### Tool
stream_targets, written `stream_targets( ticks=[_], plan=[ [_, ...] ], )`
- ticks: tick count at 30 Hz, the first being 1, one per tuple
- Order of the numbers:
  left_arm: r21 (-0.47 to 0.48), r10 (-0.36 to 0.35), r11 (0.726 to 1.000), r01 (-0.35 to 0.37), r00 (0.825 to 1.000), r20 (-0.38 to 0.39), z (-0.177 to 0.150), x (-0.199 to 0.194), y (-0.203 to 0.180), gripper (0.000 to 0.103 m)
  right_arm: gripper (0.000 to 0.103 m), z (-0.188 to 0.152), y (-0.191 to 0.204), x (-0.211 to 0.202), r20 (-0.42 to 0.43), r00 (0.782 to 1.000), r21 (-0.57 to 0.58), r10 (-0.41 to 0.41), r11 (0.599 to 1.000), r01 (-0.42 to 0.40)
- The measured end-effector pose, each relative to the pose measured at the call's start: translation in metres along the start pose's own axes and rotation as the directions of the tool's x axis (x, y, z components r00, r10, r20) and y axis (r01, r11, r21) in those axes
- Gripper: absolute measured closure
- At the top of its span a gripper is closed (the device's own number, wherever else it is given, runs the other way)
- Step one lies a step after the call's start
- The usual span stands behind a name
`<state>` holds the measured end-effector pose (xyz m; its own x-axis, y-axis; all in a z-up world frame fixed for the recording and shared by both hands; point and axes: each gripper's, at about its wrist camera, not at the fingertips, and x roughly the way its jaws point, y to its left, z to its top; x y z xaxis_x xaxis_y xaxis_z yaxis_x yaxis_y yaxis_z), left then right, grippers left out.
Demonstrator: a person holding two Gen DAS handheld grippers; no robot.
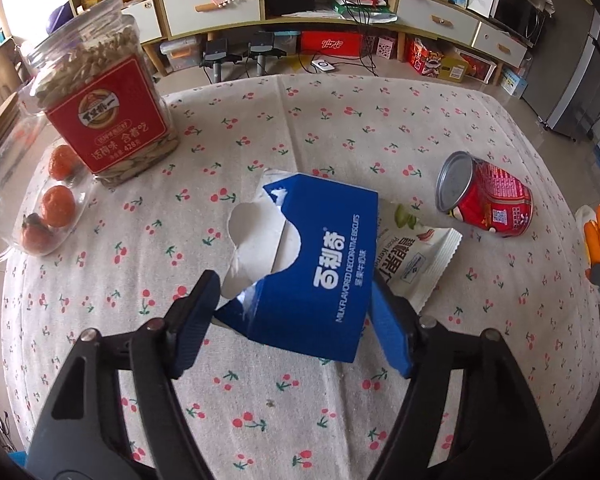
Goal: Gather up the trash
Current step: 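Grasp the orange peel with the right tool while the left tool grasps the blue tissue box, then carry the peel and tissue box over the white bin and open both tools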
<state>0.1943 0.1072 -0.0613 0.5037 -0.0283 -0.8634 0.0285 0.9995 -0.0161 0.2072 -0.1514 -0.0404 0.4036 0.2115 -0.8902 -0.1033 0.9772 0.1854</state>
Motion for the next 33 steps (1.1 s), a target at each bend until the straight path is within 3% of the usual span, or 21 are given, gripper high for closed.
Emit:
stream_targets(
  ticks=[8, 16, 25, 33],
  plan=[
    [-0.085, -0.017, 0.996, 0.018, 1.0, 0.014, -0.012, -0.036, 0.001, 0.03, 0.076, -0.011, 0.0, -0.012, 0.019, 1.0, 0.003, 0.009, 1.0, -0.01],
    [-0.133, -0.083, 0.987, 0.087, 0.996, 0.034, -0.043, -0.062, -0.016, 0.03, 0.076, -0.021, -0.006, -0.031, 0.045, 0.999, 0.017, 0.025, 1.0, -0.026],
    [-0.087, -0.116, 0.989, 0.118, 0.993, 0.031, -0.067, -0.069, -0.053, 0.03, 0.076, -0.03, -0.021, -0.048, 0.072, 0.997, 0.045, 0.035, 0.998, -0.038],
    [-0.059, -0.17, 0.983, 0.172, 0.985, 0.044, -0.069, -0.072, -0.084, 0.03, 0.076, -0.041, -0.048, -0.059, 0.088, 0.996, 0.096, 0.02, 0.995, -0.028]
  ],
)
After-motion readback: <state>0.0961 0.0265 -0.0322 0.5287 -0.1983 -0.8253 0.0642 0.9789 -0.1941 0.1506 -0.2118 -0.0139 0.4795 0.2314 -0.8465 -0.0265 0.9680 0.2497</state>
